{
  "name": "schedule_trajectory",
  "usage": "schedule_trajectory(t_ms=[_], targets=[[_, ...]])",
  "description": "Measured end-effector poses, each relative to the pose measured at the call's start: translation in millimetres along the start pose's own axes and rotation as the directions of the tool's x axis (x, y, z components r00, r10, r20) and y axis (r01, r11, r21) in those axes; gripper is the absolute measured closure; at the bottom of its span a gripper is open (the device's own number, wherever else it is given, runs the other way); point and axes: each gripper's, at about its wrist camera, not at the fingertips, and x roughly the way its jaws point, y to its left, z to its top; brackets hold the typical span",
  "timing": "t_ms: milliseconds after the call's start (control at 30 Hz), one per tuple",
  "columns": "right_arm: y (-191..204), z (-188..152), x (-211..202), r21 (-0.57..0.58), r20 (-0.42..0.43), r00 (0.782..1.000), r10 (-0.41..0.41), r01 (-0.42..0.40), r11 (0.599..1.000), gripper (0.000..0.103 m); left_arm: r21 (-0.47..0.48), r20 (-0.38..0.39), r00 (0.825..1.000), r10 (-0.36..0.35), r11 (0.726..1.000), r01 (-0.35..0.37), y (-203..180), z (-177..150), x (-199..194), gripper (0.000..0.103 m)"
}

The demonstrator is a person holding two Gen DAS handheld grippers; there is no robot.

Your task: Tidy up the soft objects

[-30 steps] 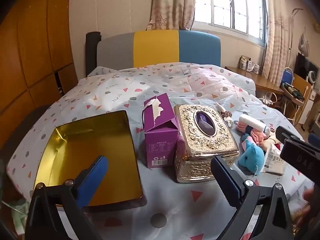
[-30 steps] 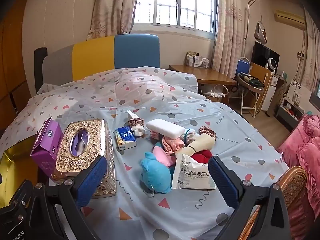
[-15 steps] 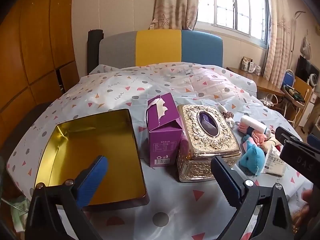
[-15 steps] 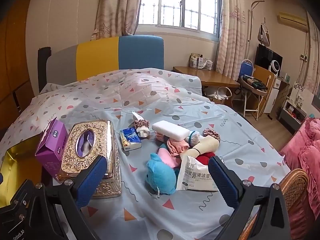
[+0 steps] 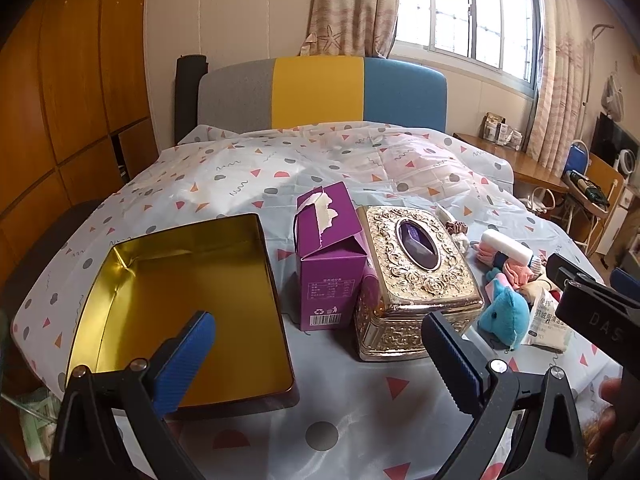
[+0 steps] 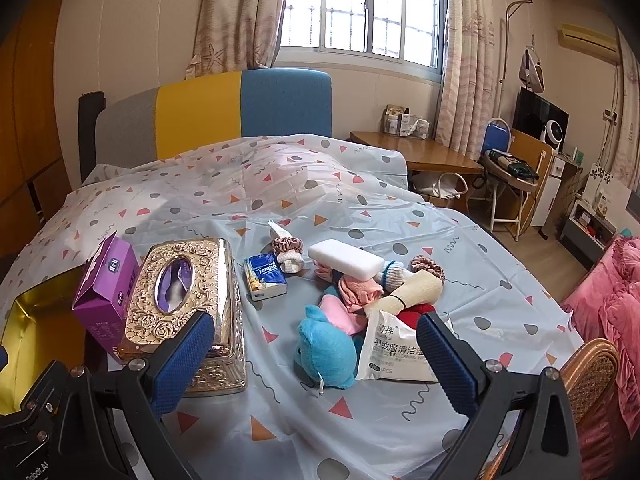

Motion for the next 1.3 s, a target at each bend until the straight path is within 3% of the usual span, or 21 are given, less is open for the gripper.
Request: schedule_trajectory(t_ms=[1300], targets=[[-3.3, -0.3, 0.9, -0.001, 0.001, 1.000, 0.014, -0.014, 1.000, 0.000, 0.003, -0.007, 1.000, 0.002, 1.000, -0.002, -0.4, -4.1, -2.2, 0.000]])
